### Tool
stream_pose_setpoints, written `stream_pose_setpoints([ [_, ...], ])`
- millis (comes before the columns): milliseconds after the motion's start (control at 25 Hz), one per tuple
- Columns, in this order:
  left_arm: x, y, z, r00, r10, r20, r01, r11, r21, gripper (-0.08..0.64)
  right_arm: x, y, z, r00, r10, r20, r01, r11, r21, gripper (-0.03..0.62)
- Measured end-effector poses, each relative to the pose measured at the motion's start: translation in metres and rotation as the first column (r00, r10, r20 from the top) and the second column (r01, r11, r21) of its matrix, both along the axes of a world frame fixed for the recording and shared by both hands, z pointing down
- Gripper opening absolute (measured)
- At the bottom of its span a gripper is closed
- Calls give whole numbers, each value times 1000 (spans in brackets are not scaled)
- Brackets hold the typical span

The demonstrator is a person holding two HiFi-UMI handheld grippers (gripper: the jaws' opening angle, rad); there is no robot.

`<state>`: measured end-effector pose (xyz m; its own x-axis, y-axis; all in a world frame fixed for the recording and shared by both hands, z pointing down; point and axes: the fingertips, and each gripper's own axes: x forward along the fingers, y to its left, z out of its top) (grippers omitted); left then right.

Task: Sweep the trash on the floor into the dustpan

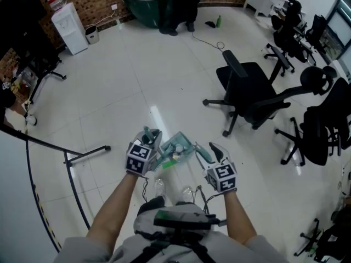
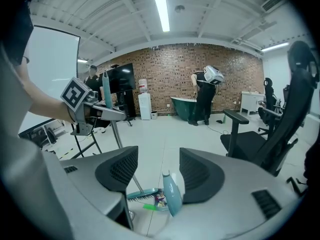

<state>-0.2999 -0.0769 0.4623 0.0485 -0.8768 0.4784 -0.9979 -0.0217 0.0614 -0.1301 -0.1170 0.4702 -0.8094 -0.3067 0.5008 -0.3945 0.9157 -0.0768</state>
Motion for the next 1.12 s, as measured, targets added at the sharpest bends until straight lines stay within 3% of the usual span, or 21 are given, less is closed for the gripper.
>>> stream_pose_setpoints([
  [560,3,3,5,1000,0,-16,0,1000,-2,21,8,2,12,999,-8,-31,8,1000,-2,250],
  [1000,28,-58,-4,991,132,-22,-131,991,30,21,14,-10,130,955,-77,-287,47,993,-109,245],
  [1120,40,-74,-3,984,175,-20,-174,984,37,21,11,-13,138,949,-75,-307,57,996,-70,161],
])
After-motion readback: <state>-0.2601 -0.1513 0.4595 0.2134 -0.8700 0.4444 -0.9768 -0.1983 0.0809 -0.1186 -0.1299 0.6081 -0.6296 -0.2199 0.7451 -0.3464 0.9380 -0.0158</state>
